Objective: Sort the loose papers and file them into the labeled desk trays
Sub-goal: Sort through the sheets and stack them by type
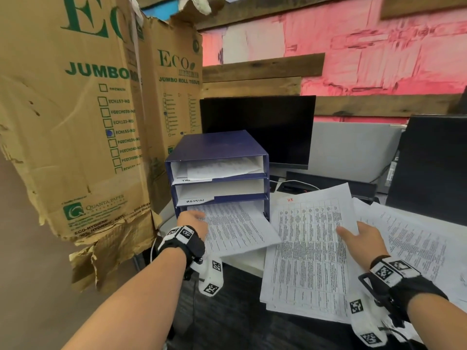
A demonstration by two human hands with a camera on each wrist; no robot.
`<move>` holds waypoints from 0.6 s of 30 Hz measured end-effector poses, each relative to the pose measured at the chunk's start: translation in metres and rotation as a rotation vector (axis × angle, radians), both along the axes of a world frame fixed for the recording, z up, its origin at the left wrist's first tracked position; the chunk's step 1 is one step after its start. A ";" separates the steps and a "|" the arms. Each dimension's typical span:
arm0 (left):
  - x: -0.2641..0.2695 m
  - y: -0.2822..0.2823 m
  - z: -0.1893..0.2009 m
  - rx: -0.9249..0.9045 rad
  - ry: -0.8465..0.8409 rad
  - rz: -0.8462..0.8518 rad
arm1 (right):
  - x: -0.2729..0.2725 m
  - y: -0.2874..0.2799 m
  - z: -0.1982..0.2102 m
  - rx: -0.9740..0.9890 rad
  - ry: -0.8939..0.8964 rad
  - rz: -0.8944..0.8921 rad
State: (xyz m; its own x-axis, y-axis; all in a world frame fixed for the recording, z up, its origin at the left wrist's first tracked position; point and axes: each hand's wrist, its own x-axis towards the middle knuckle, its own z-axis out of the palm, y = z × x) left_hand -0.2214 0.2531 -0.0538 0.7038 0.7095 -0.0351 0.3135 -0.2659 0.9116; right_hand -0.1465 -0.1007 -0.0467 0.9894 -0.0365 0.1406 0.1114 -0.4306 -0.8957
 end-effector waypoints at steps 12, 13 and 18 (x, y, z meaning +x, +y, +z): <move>0.032 -0.025 0.013 0.681 0.849 -0.292 | 0.025 0.004 -0.007 -0.007 0.044 -0.017; 0.035 -0.026 0.010 0.735 0.861 -0.280 | 0.025 0.004 -0.008 -0.006 0.048 -0.015; 0.037 -0.031 -0.001 0.973 0.793 -0.202 | 0.024 0.004 -0.012 0.004 0.060 -0.019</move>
